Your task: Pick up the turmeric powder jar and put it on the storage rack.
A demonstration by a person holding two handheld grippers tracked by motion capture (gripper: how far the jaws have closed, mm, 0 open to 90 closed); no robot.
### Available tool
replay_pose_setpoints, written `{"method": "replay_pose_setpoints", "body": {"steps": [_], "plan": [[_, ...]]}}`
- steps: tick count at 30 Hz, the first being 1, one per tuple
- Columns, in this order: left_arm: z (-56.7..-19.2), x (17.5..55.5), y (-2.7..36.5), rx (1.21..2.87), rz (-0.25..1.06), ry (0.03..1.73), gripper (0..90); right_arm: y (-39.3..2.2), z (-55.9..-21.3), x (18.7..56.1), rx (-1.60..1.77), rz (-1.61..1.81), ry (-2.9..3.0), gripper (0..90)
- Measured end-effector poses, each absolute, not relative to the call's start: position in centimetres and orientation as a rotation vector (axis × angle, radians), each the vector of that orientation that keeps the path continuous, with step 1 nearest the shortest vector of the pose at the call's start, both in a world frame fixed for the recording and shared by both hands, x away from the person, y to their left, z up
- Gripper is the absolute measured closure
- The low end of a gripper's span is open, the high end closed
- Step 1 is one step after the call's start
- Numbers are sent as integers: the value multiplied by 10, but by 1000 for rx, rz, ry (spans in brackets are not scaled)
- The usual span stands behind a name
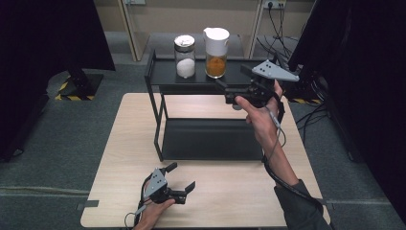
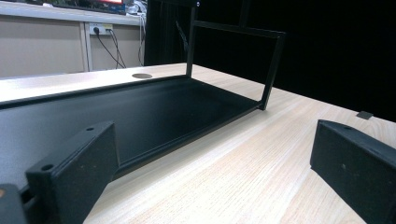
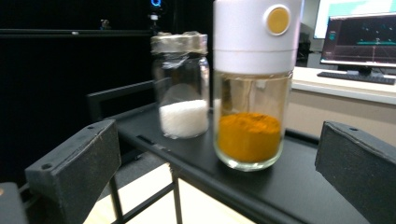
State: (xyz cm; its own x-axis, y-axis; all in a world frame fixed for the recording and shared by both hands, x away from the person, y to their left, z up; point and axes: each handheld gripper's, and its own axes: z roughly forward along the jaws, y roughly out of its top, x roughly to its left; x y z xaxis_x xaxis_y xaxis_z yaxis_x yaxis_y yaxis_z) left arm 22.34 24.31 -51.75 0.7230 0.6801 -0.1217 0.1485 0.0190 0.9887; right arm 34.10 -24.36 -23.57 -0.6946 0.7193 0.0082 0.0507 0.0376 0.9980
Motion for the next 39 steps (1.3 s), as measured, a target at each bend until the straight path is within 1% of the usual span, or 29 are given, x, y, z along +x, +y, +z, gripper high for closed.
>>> {"method": "replay_pose_setpoints", "body": {"steps": [8,14,39], "plan": [[-518,223,243,1524,470,706,4,-254,-257,315,705,1737,1808,5],[-518,223,243,1522,474,707,3,-258,-270,303,686,1743,1811,5],[-518,224,243,1523,476,711,3,-270,-316,285,693,1776,1805,5]]}}
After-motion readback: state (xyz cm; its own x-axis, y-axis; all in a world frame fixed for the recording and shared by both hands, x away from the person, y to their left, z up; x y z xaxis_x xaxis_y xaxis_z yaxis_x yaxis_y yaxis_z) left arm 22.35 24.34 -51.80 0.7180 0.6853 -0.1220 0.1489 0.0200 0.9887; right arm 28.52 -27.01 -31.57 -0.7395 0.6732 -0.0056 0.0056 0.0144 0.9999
